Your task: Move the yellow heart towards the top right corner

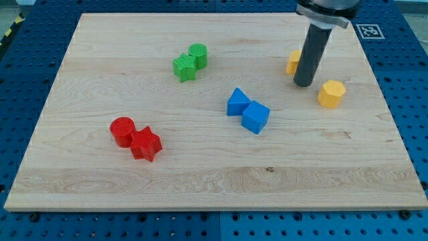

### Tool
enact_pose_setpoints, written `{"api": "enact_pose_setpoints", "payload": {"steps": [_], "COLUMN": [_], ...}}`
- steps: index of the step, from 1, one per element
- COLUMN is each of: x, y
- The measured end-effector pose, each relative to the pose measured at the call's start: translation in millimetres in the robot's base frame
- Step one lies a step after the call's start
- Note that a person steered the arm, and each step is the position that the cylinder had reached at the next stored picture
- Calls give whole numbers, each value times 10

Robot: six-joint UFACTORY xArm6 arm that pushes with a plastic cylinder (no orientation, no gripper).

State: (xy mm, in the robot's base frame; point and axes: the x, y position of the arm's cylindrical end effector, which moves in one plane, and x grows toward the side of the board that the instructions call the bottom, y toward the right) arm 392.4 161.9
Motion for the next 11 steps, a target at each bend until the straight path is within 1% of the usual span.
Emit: {"api": "enact_pose_setpoints", "payload": {"steps": [1, 2, 3, 5, 6, 8, 9, 10, 11], "x": [-261, -403, -403, -443, -630, -685, -685, -760, -944], "y": [-25, -97, -238, -273, -273, -273, -443, -565, -527]}}
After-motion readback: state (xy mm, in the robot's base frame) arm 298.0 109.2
